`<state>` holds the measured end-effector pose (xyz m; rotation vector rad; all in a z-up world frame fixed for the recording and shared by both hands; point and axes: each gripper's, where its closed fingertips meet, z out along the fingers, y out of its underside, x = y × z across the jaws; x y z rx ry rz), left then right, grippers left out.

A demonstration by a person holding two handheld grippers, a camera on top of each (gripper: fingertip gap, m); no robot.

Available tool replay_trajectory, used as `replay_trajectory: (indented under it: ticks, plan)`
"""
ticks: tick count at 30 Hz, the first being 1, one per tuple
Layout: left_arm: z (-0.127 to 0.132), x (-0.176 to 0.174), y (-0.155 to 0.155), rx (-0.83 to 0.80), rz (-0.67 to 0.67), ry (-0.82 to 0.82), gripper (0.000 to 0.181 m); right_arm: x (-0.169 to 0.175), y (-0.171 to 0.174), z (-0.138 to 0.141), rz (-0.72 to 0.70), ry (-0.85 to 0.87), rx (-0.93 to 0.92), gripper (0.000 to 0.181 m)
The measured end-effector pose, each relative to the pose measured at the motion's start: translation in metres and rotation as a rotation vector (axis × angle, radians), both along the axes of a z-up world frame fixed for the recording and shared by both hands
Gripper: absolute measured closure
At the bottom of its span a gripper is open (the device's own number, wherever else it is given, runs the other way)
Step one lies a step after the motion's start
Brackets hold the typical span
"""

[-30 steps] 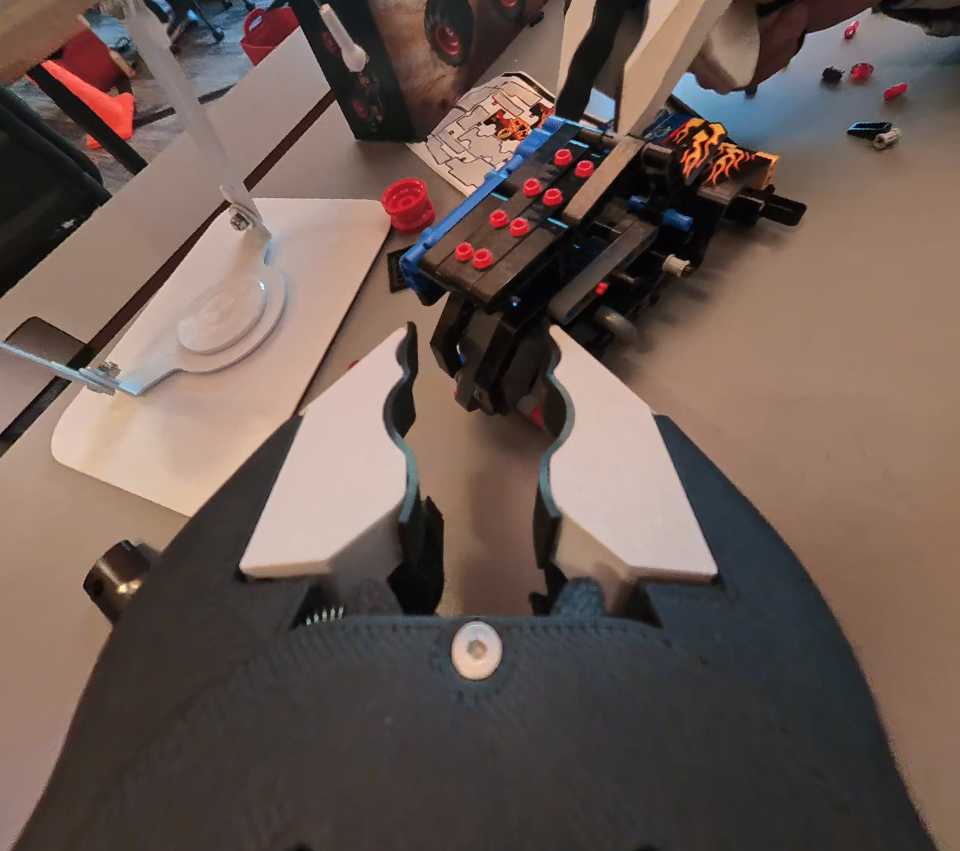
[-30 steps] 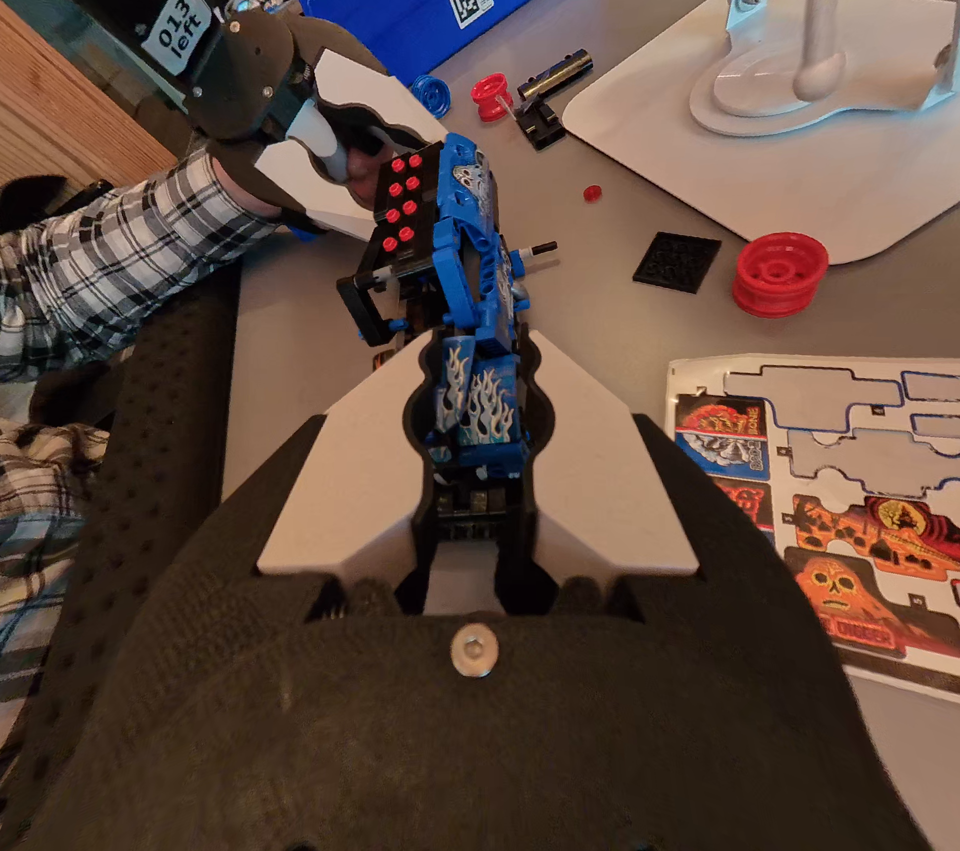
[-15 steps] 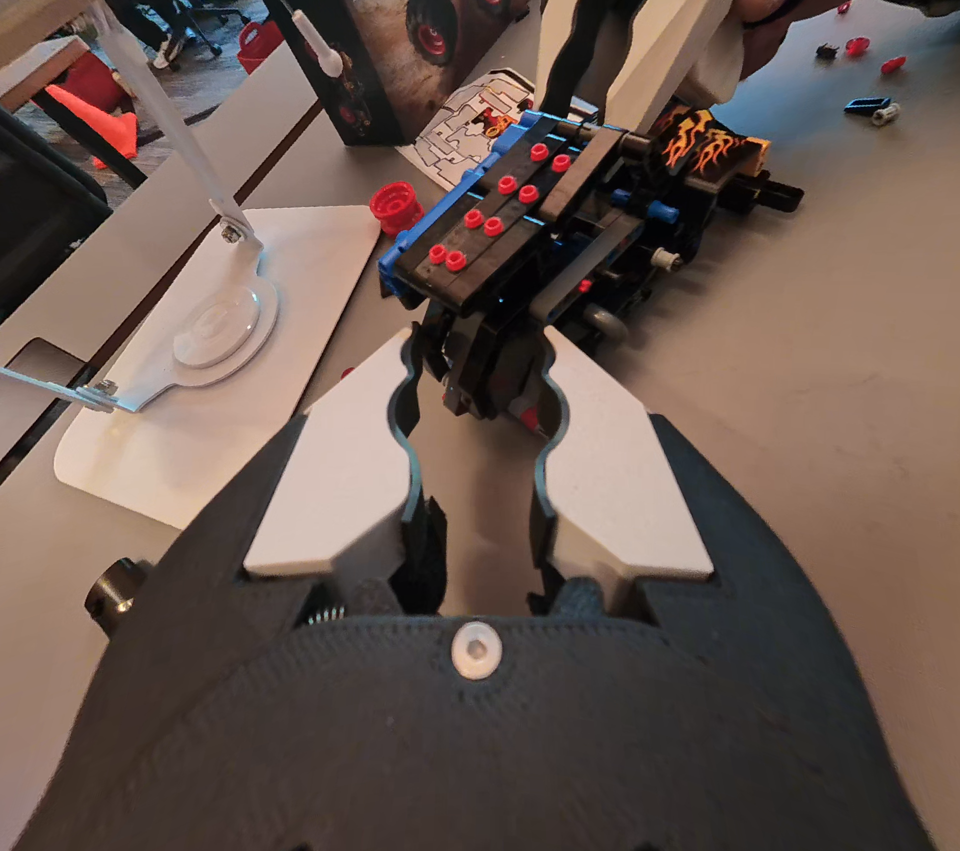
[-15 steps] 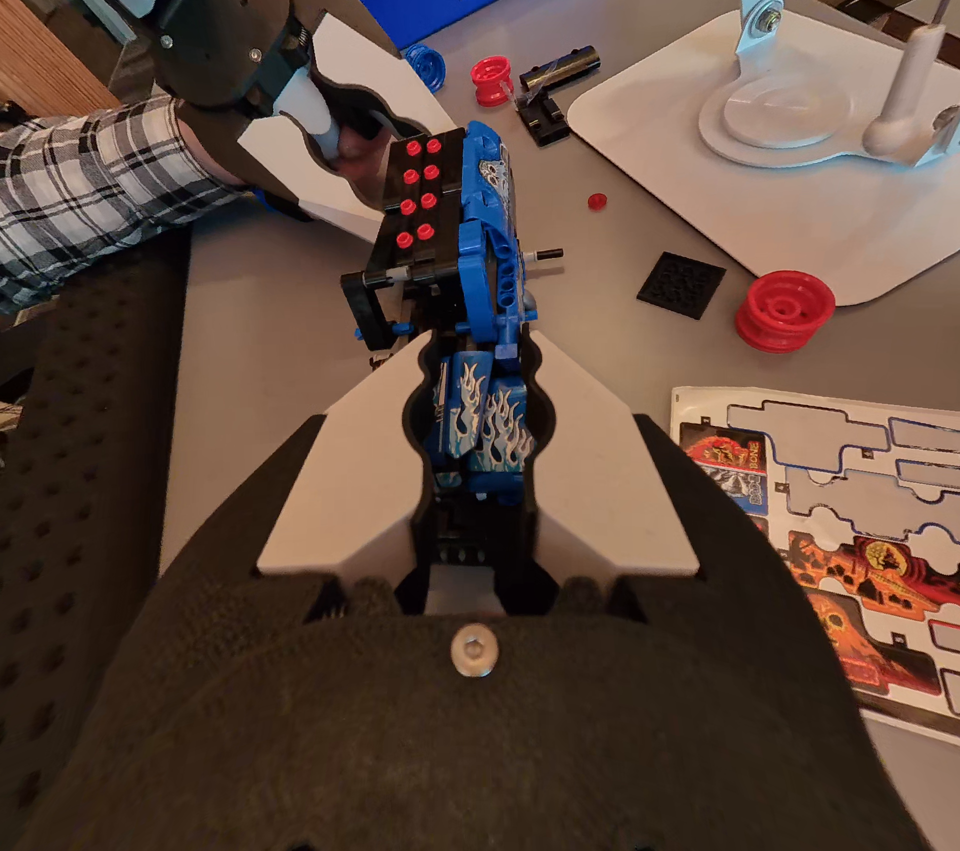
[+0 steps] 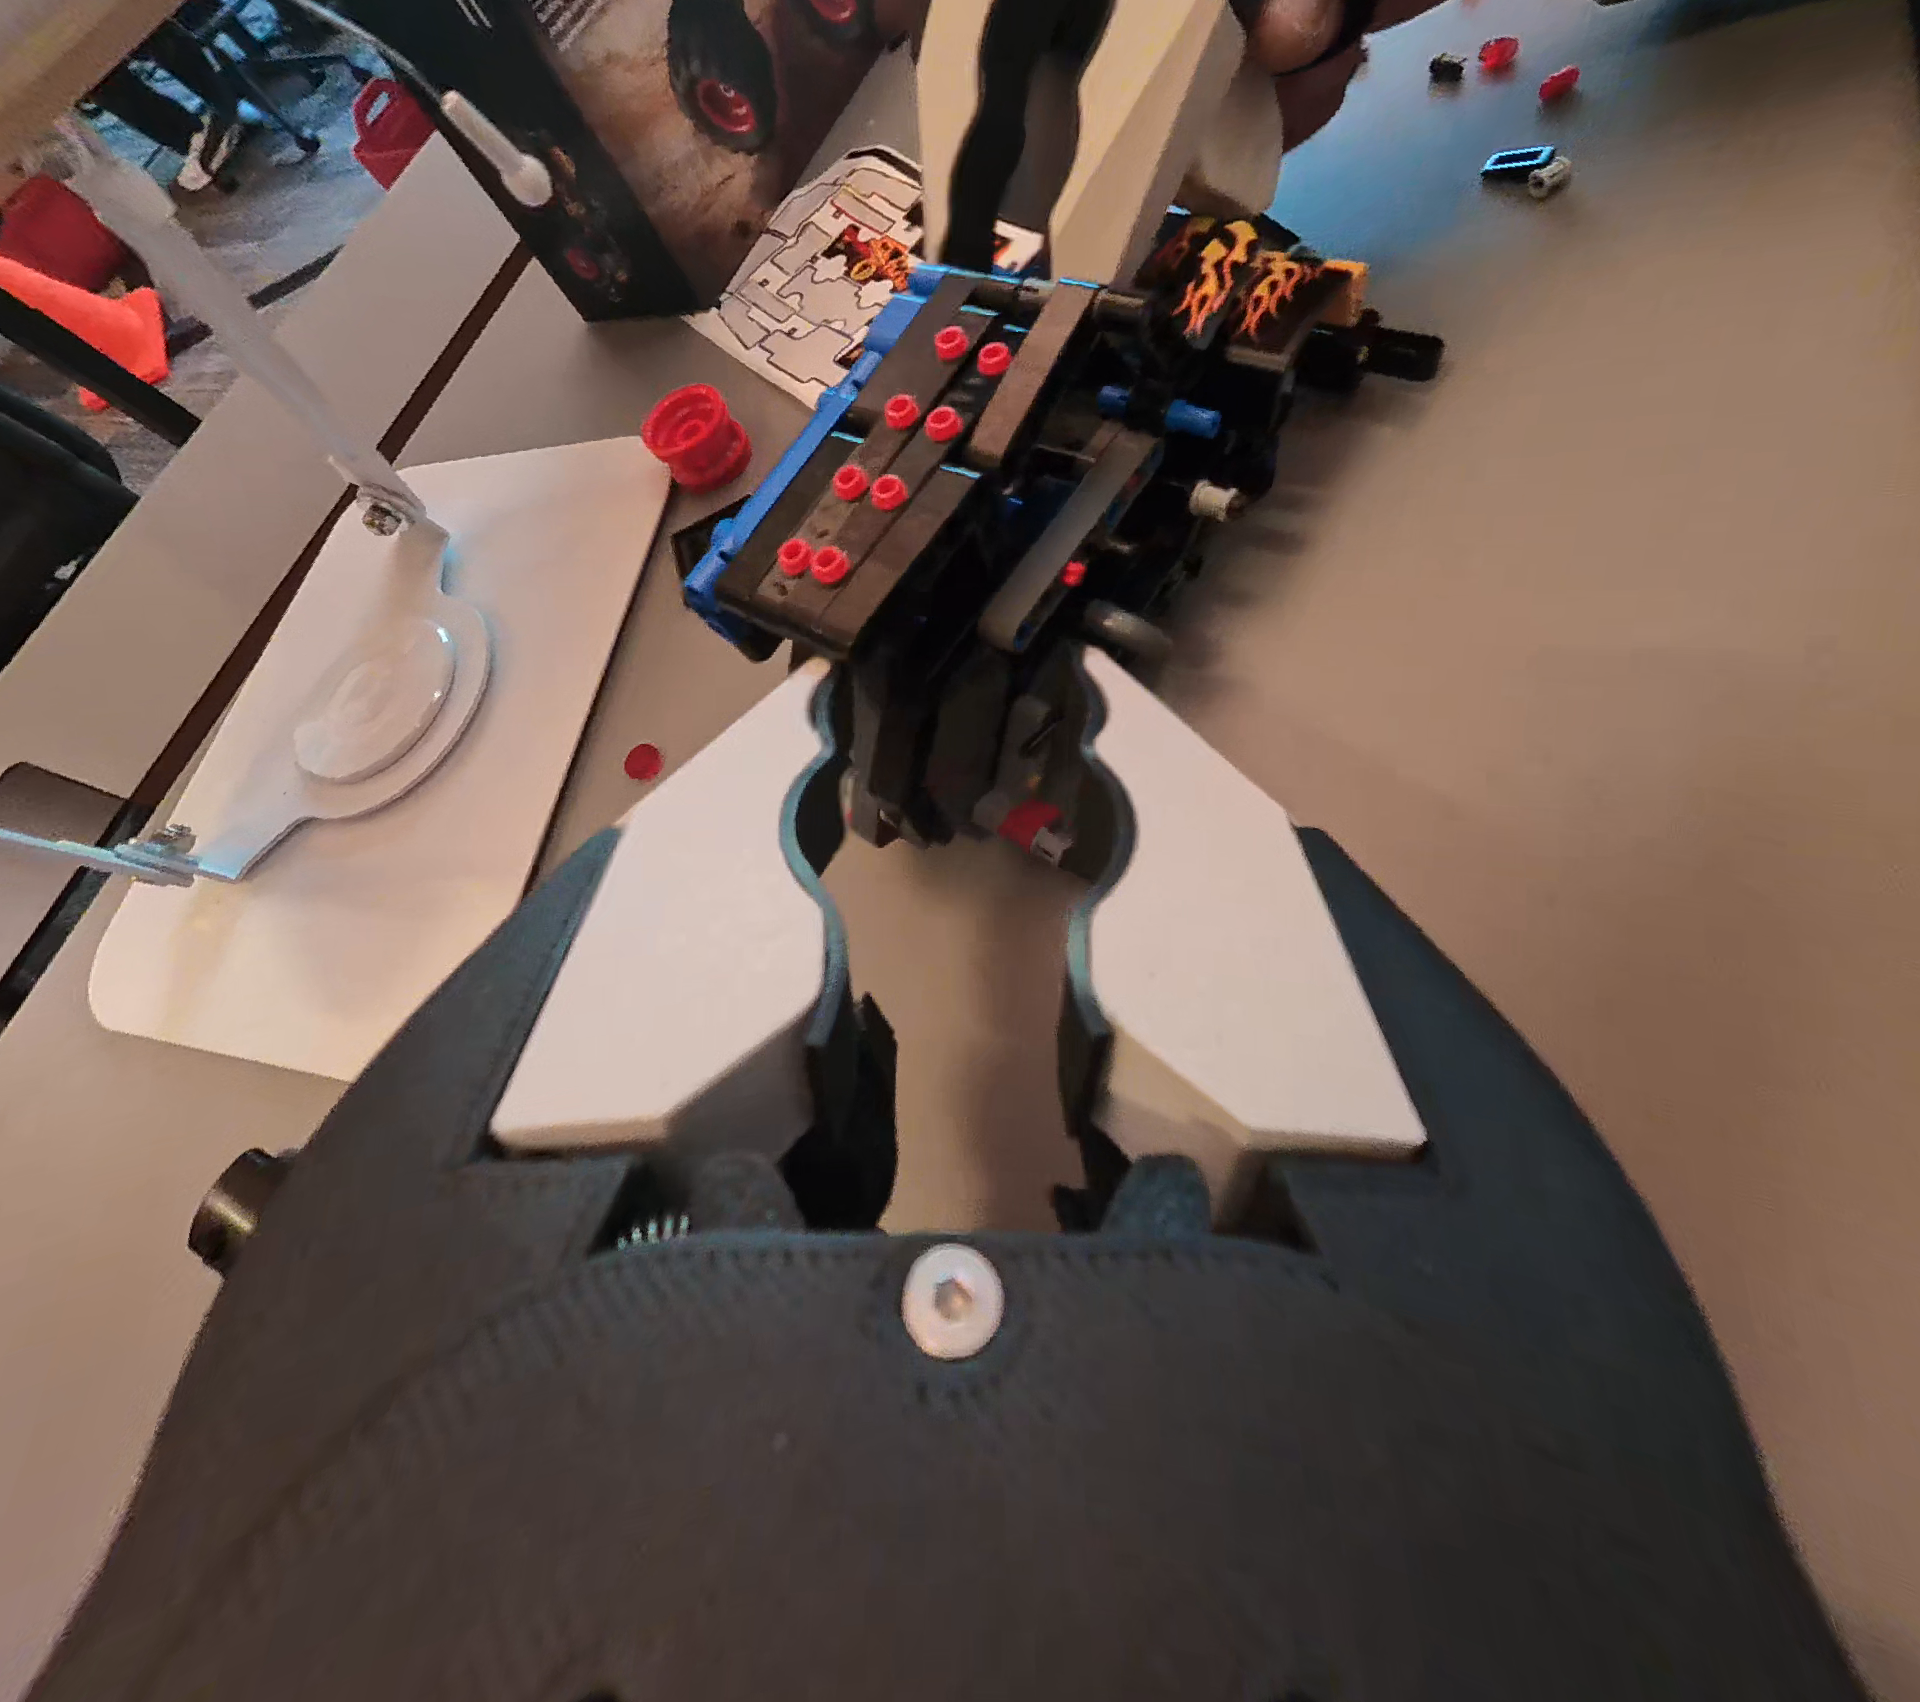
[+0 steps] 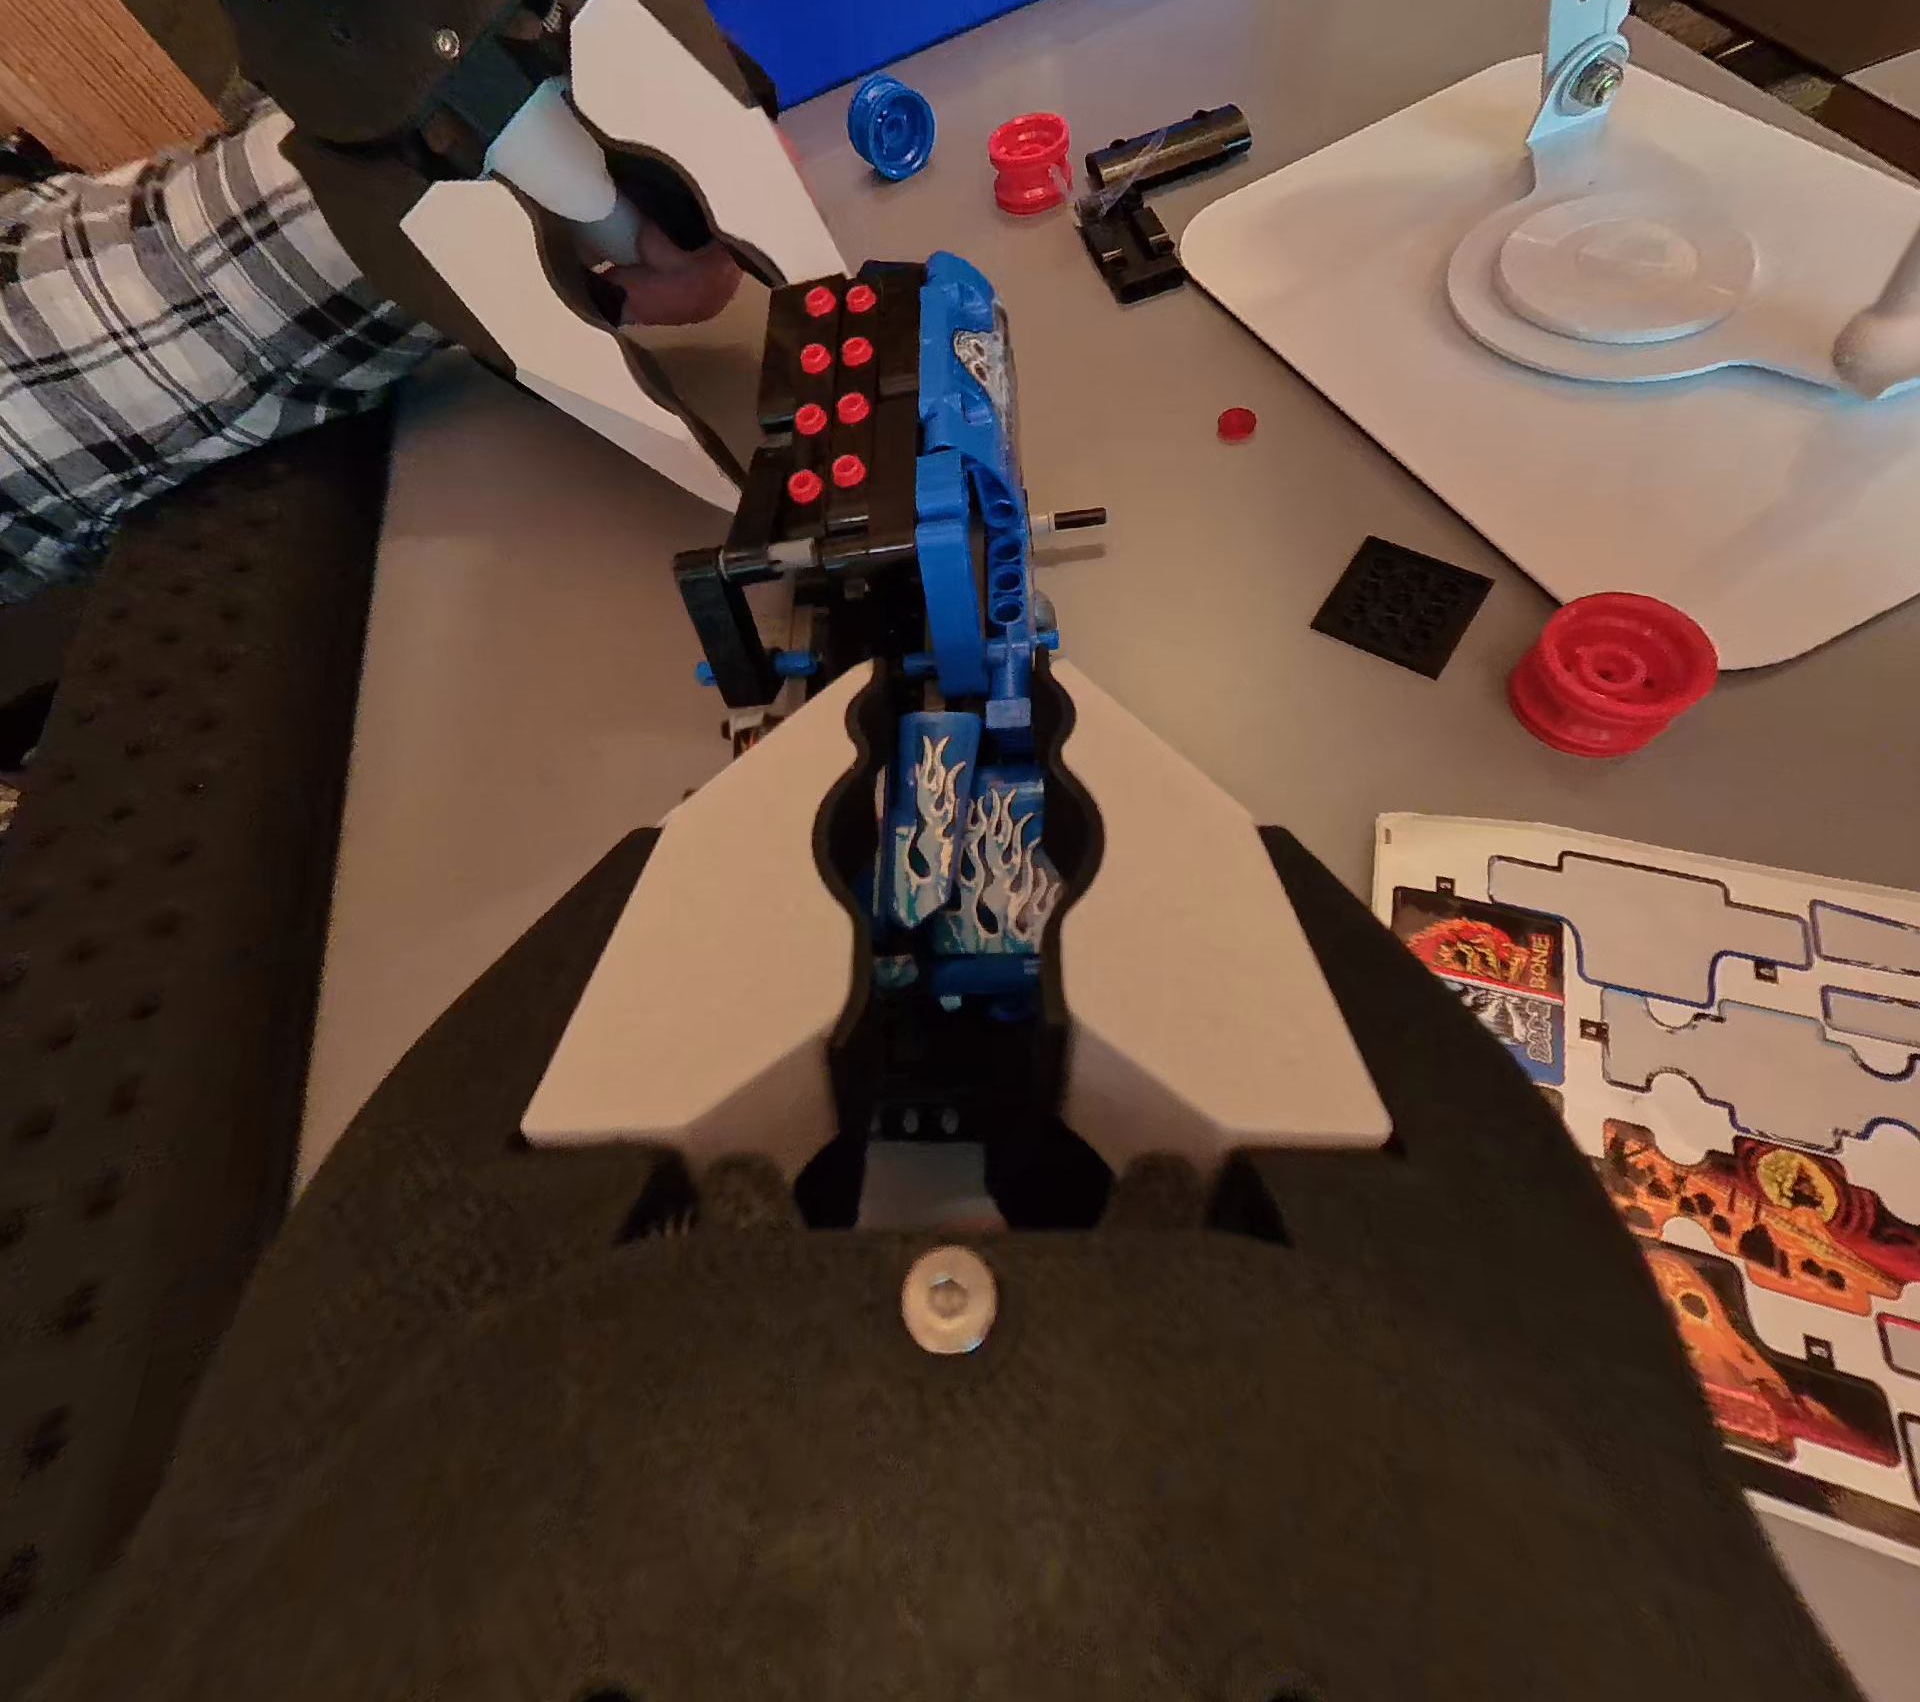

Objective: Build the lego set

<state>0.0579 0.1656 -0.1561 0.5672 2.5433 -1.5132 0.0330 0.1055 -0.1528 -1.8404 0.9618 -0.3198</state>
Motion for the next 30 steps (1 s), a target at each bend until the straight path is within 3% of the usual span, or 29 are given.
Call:
replay_trajectory:
  ticks: [11, 30]
  plan:
    - [-0.008, 0.003, -0.006, 0.014, 0.033, 0.017, 0.124, -0.004, 0.007, 0.0, 0.032, -0.026, -0.046, 0.157]
    - [-0.011, 0.002, -0.005, 0.033, 0.03, 0.055, 0.122, -0.008, 0.012, 0.001, 0.066, -0.04, -0.069, 0.156]
